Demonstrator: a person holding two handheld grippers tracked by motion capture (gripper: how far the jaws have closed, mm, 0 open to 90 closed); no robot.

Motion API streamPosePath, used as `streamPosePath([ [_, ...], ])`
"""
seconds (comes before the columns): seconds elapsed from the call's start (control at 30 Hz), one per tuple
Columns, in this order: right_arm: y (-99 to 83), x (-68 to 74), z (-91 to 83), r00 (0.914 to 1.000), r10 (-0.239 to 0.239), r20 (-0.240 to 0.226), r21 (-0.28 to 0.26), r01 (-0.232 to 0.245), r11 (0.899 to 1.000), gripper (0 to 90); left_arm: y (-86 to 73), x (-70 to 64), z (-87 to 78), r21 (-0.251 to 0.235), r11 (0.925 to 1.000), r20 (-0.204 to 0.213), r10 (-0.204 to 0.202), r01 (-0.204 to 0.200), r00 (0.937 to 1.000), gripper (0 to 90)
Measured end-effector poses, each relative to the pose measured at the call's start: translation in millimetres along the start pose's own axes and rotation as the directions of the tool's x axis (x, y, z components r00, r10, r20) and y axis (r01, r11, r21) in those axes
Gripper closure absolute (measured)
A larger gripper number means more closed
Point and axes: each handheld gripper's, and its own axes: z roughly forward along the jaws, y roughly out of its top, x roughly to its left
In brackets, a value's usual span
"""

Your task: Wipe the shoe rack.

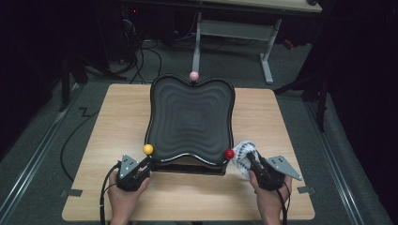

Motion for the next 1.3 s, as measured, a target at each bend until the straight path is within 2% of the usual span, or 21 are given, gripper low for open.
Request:
streamPosePath([
  [0.07,8.2,5.0,-4.0,0.9994,-0.014,-0.033,-0.039,0.012,0.999,78.4,0.0,0.5,0.1,0.0,1.0,-0.001,0.0,0.0,1.0,73.1],
  [0.13,7.8,9.1,-4.0,0.9985,-0.037,-0.042,-0.037,0.035,0.999,78.4,0.0,0.8,0.0,0.0,1.0,-0.003,-0.003,0.003,1.0,73.1],
  [0.17,3.1,11.1,-1.6,0.9974,-0.057,-0.044,-0.019,0.056,0.998,78.3,-0.1,0.8,0.0,0.0,1.0,-0.003,-0.003,0.003,1.0,73.1],
  [0.23,-9.4,11.2,4.7,0.9968,-0.056,-0.057,0.026,0.058,0.998,78.3,-0.1,0.9,0.0,-0.001,1.0,-0.002,-0.002,0.002,1.0,73.2],
  [0.3,-23.8,9.4,12.6,0.9966,-0.052,-0.064,0.094,0.058,0.994,78.3,-0.2,1.1,0.0,-0.001,1.0,-0.001,-0.003,0.003,1.0,73.1],
  [0.4,-28.9,5.6,17.1,0.9972,-0.028,-0.07,0.118,0.036,0.992,78.3,-0.1,1.4,0.1,0.0,1.0,0.001,-0.001,0.001,1.0,73.1],
  [0.57,-3.2,4.2,13.7,0.9958,-0.035,-0.085,0.042,0.039,0.998,78.2,0.1,4.7,1.0,-0.002,1.0,-0.006,-0.008,0.008,0.9999,73.1],
  [0.63,9.4,5.9,13.7,0.9928,-0.039,-0.113,0.007,0.04,0.999,78.2,0.1,6.5,1.0,-0.003,0.9999,-0.008,-0.013,0.013,0.9999,73.0],
  [0.7,13.9,8.5,16.2,0.9914,-0.043,-0.124,0.002,0.044,0.999,78.2,-0.1,7.7,1.0,-0.004,0.9999,-0.01,-0.016,0.016,0.9998,73.0],
  [0.77,10.0,13.0,20.7,0.991,-0.073,-0.113,0.018,0.075,0.997,78.2,-0.4,8.2,1.0,-0.003,0.9999,-0.008,-0.016,0.016,0.9998,72.9],
  [0.83,0.2,16.0,25.8,0.9914,-0.081,-0.102,0.048,0.086,0.995,78.3,-1.0,8.9,1.0,0.001,0.9998,-0.003,-0.02,0.02,0.9998,72.9],
  [0.93,-15.9,13.3,32.4,0.9938,-0.056,-0.096,0.109,0.067,0.992,78.3,-2.3,9.9,1.1,0.013,0.9997,0.002,-0.022,0.022,0.9998,73.1],
  [1.07,-25.6,12.0,37.6,0.9922,-0.056,-0.111,0.162,0.073,0.984,78.2,-3.8,9.8,1.3,0.025,0.9993,0.001,-0.028,0.028,0.9996,73.5],
  [1.17,-22.1,11.0,33.9,0.9921,-0.049,-0.115,0.143,0.065,0.988,78.1,-3.8,5.5,1.2,0.031,0.9995,0.013,-0.007,0.007,0.9999,73.8],
  [1.23,-16.9,7.6,26.5,0.9921,-0.043,-0.117,0.103,0.056,0.993,78.1,-3.6,1.5,1.6,0.033,0.9994,0.023,0.009,-0.01,0.9997,73.9],
  [1.3,-14.3,2.5,20.1,0.9918,-0.045,-0.119,0.086,0.055,0.995,78.0,-3.5,-1.9,2.4,0.035,0.999,0.038,0.026,-0.028,0.9989,73.9],
])
